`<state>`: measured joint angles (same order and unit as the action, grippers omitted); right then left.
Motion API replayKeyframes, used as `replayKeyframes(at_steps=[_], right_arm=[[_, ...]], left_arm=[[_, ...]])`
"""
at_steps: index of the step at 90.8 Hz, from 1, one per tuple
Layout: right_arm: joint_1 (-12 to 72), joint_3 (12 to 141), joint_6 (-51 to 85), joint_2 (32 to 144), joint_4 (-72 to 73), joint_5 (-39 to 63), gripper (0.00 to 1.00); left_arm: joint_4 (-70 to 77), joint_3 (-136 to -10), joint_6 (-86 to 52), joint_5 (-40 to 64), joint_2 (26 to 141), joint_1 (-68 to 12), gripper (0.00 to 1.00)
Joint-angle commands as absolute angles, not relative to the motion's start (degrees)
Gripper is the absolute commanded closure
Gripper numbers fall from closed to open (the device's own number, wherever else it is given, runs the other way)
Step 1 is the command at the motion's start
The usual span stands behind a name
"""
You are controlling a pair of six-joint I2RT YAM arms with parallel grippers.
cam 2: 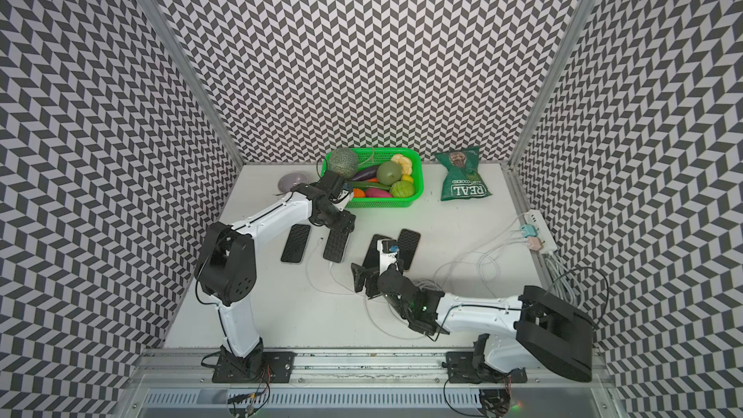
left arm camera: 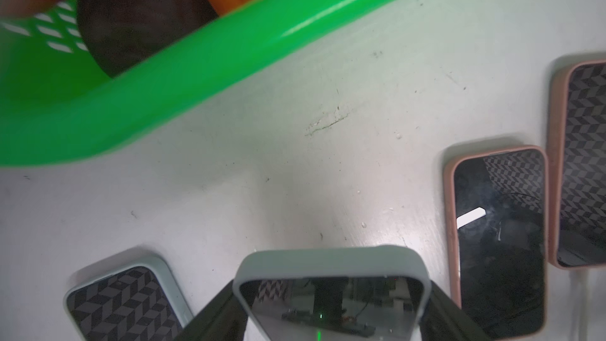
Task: Unplug the charging cable from the phone
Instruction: Pick up the phone at the center of the board, then remove the charging cable from the phone.
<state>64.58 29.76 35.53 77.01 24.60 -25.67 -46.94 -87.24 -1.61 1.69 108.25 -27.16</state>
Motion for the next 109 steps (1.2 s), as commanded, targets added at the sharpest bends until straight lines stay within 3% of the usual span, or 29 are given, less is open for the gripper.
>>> replayKeyframes(at_steps=[1, 60, 109], right_arm=[[64.28, 31.81, 33.68, 79.52, 30.93, -22.28, 0.00], [64.27, 37.10, 28.38, 100.81, 52.95, -14.90, 0.04], [64.29, 33.74, 27.38, 107.89, 68.34, -14.04, 0.10]], left_arm=[[-47.37, -87.30, 0.76, 3.93, 104.74, -26.53, 1.00], [-50.95, -89.36, 5.12, 8.56, 101.18, -26.02, 1.00], [-55.06, -93.52, 6.16, 12.65, 100.12, -25.67, 1.00]])
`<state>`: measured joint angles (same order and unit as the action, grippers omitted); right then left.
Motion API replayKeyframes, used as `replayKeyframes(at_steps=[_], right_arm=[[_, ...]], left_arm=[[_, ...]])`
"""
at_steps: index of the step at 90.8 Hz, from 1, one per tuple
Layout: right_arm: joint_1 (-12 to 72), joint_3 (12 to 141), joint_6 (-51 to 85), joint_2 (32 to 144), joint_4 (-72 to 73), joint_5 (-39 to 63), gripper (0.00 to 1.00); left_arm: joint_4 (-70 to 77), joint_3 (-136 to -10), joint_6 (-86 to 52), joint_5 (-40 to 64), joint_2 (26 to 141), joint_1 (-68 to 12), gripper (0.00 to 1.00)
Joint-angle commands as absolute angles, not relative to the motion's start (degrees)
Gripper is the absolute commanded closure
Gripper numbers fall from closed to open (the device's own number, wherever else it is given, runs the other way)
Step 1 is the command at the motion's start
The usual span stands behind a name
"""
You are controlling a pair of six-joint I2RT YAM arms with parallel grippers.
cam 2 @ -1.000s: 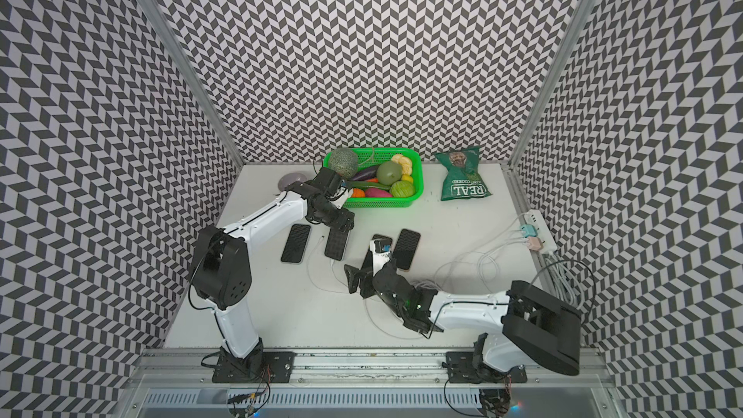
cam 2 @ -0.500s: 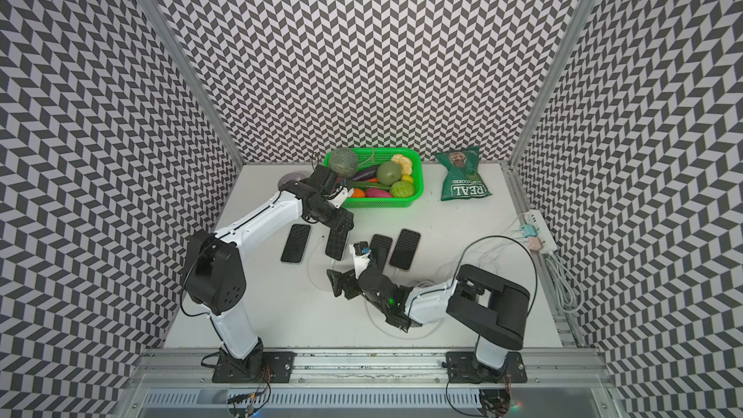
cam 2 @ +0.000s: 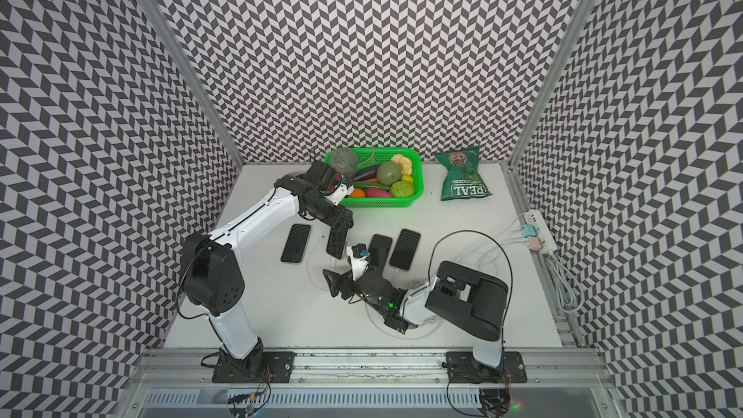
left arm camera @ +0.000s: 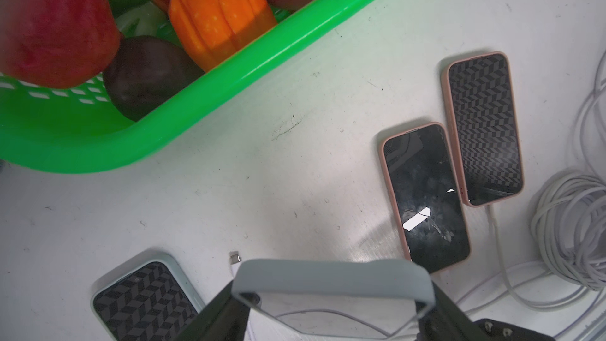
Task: Unplug the charging cable from the phone
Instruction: Remove the charging cable from the phone.
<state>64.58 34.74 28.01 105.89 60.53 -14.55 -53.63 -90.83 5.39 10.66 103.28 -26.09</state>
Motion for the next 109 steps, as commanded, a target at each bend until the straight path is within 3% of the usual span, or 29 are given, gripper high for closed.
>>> replayKeyframes(at_steps=[1, 42, 109], right_arm=[[64.31, 33.74, 27.40, 108.04, 68.49, -14.01, 0.11], [63.92, 34.76, 26.43, 112.83, 73.21, -15.29, 0.17], [63.48, 40.76, 28.09, 115.75, 67.87, -19.09, 0.41]], left_arm=[[-55.13, -93.61, 6.20, 12.74, 100.11, -25.62, 1.00], [-59.20, -95.86, 7.94, 15.67, 97.59, -25.28, 1.00], [-60.64, -98.21, 7.77, 18.52, 97.09, -24.43, 1.00]])
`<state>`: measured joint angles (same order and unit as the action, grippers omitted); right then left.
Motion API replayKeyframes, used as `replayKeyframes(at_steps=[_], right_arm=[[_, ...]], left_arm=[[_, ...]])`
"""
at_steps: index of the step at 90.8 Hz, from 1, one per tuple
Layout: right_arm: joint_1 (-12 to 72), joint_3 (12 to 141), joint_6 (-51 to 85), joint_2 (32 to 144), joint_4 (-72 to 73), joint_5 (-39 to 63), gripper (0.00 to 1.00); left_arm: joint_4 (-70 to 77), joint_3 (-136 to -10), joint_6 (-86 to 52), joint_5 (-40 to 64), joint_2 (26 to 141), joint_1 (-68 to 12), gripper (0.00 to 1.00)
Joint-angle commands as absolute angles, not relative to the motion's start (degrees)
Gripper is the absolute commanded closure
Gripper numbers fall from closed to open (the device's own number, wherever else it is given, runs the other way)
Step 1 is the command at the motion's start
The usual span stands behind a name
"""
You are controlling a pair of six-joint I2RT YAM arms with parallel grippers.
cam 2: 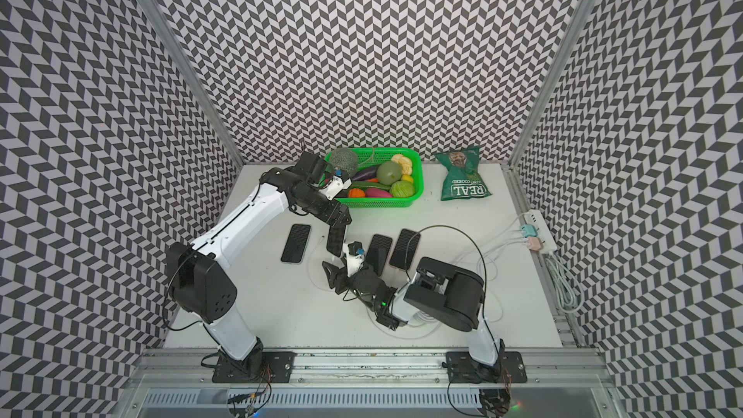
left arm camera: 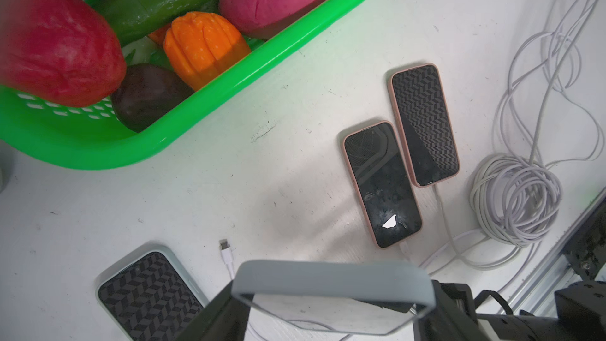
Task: Unplug the charging cable from the phone
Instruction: Remove the charging cable from the phone.
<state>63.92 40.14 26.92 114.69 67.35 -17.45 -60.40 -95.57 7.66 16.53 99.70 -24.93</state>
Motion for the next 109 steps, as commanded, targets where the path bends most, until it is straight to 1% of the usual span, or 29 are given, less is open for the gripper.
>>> replayKeyframes(at_steps=[1, 42, 61, 74, 82, 96, 109], right_arm=[[63.47, 40.82, 28.24, 115.75, 67.77, -19.08, 0.41], [62.68, 42.61, 30.45, 116.81, 65.19, -16.12, 0.62], [62.61, 43.09, 30.57, 116.01, 62.92, -13.80, 0.75], [62.66, 45.39, 29.54, 114.49, 55.82, -10.61, 0.87], [62.62, 45.51, 29.37, 113.81, 54.67, -9.35, 0.94], [62.62, 45.18, 29.91, 112.75, 53.91, -8.55, 1.00], [62.83, 44.90, 30.39, 111.96, 53.46, -7.23, 1.00]], left_arm=[[-60.64, -98.24, 7.80, 18.58, 97.10, -24.43, 1.00], [-60.55, -98.70, 7.51, 19.04, 97.40, -24.08, 1.00], [-60.51, -99.18, 7.17, 18.88, 97.99, -23.63, 1.00], [-60.28, -99.61, 6.93, 18.39, 98.39, -23.24, 1.00], [-60.03, -99.95, 6.62, 17.83, 98.50, -23.14, 1.00], [-59.59, -100.41, 6.25, 16.51, 98.62, -23.12, 1.00], [-59.31, -100.71, 5.90, 15.74, 99.03, -23.09, 1.00]])
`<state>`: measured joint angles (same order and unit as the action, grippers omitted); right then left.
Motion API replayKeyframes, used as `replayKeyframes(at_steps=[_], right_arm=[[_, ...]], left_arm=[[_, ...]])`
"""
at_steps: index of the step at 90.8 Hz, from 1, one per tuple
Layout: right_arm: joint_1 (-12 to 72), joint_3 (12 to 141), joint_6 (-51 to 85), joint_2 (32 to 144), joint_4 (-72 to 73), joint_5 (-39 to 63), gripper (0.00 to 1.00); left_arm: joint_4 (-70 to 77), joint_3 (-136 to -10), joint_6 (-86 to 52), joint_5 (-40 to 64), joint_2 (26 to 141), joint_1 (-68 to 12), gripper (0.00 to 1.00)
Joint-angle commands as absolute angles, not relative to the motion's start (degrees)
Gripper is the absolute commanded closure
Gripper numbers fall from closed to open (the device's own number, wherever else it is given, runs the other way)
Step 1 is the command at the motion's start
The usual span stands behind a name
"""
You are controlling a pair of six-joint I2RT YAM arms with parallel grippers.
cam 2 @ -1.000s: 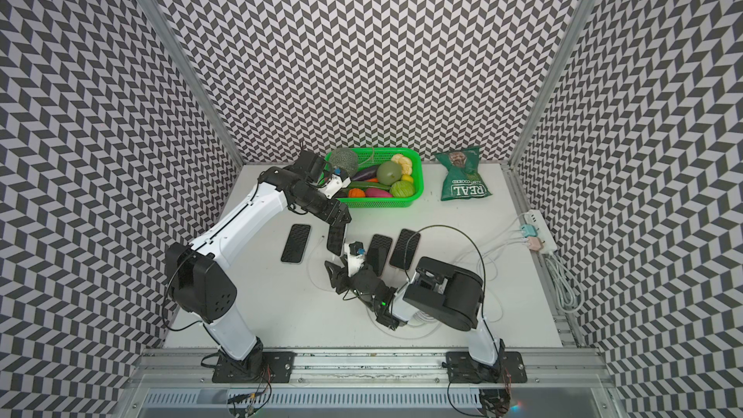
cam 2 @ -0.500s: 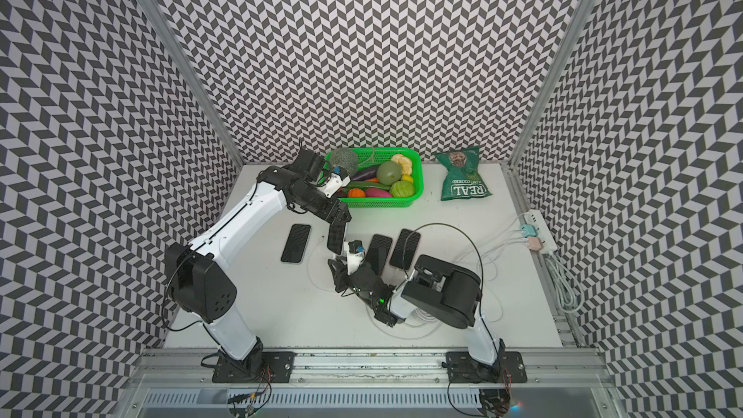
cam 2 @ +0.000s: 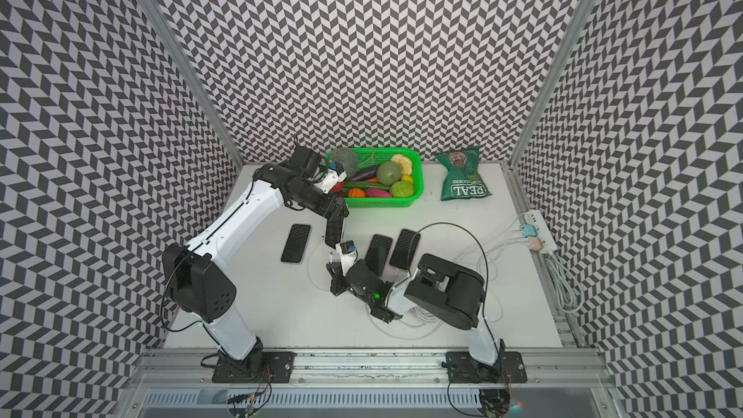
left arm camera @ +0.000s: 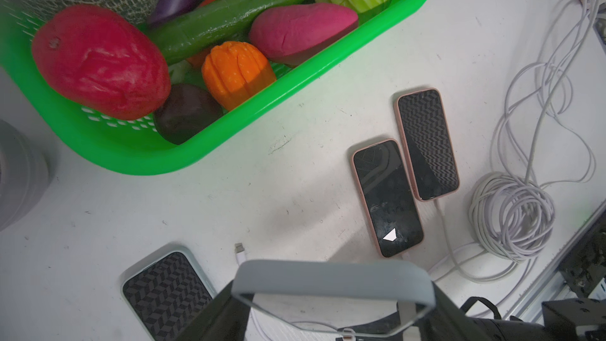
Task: Unplug the charging cable from the phone
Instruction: Remove the charging cable from the phone.
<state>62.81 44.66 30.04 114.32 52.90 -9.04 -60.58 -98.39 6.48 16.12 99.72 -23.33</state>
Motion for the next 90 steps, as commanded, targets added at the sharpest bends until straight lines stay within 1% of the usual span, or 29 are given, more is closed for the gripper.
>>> replayKeyframes(at_steps=[1, 19, 35, 52, 79, 90], right_arm=[[62.88, 44.82, 30.40, 111.92, 53.40, -7.22, 1.00], [63.42, 43.73, 31.40, 109.94, 52.04, -5.74, 1.00], [64.66, 43.28, 31.87, 108.50, 48.44, -4.16, 0.96], [65.57, 43.04, 31.72, 108.26, 46.55, -2.20, 0.90], [66.91, 44.00, 31.22, 108.36, 42.05, -0.59, 0.72], [67.61, 43.57, 30.08, 107.16, 40.27, -0.82, 0.58]], left_arm=[[-59.32, -100.72, 5.80, 15.74, 99.04, -23.11, 1.00], [-59.17, -101.46, 5.48, 14.85, 100.38, -23.10, 1.00], [-59.00, -101.78, 5.27, 13.62, 102.08, -23.11, 1.00], [-58.70, -102.12, 5.18, 12.81, 103.72, -23.04, 1.00], [-57.96, -100.64, 5.27, 10.49, 107.47, -23.15, 1.00], [-57.82, -99.56, 4.37, 9.91, 109.55, -23.17, 1.00]])
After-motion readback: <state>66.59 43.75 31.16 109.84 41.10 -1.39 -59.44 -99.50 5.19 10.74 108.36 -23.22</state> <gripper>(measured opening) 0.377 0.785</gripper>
